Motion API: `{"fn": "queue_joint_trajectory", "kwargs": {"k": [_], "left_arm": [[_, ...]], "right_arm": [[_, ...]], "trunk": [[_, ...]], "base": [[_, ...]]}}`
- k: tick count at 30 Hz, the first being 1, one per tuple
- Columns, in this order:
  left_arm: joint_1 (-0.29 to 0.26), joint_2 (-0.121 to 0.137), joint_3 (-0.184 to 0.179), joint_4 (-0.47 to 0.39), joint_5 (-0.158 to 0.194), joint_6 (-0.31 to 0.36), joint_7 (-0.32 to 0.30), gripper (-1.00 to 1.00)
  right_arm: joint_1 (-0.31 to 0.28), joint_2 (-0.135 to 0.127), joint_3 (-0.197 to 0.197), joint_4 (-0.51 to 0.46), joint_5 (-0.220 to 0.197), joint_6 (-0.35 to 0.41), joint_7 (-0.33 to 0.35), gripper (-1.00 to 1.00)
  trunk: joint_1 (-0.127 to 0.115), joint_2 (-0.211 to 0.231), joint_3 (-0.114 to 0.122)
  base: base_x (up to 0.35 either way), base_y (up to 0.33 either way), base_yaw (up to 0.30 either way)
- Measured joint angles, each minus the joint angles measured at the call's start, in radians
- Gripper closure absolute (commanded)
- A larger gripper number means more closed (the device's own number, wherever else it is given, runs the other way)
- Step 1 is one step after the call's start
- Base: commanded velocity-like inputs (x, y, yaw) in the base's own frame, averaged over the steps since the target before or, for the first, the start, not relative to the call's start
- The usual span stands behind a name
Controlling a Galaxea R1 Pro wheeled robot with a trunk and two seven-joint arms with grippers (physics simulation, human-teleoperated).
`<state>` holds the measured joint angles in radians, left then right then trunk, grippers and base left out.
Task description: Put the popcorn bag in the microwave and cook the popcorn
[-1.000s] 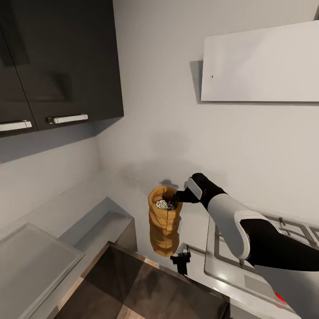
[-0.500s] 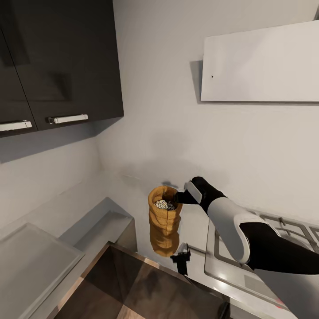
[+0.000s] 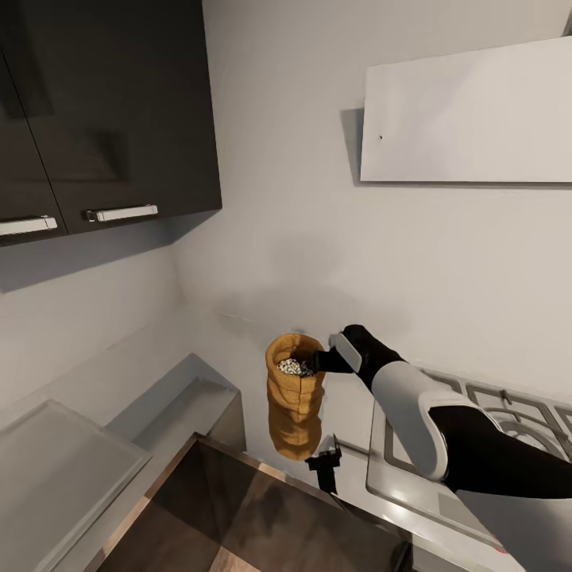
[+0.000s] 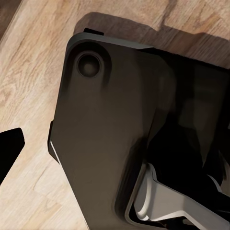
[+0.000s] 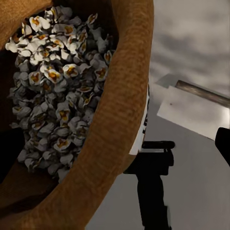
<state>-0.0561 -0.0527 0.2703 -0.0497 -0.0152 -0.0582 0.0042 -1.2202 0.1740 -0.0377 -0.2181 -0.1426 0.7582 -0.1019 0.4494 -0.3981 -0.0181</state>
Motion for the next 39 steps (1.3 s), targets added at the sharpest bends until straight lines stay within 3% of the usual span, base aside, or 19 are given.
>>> {"fn": "queue_joint_trajectory", "kwargs": {"k": [11, 12, 39], "left_arm": [[0.000, 0.000, 0.000, 0.000, 0.000, 0.000, 0.000, -1.00], [0.000, 0.000, 0.000, 0.000, 0.000, 0.000, 0.000, -1.00], [0.000, 0.001, 0.000, 0.000, -0.001, 0.000, 0.000, -1.00]], "right_arm": [[0.006, 0.000, 0.000, 0.001, 0.000, -0.012, 0.000, -1.00], [0.006, 0.000, 0.000, 0.001, 0.000, -0.013, 0.000, 1.00], [0.006, 0.000, 0.000, 0.002, -0.001, -0.013, 0.023, 1.00]], "trunk": [[0.000, 0.000, 0.000], [0.000, 0.000, 0.000], [0.000, 0.000, 0.000]], "base": [[0.000, 0.000, 0.000], [0.000, 0.000, 0.000], [0.000, 0.000, 0.000]]}}
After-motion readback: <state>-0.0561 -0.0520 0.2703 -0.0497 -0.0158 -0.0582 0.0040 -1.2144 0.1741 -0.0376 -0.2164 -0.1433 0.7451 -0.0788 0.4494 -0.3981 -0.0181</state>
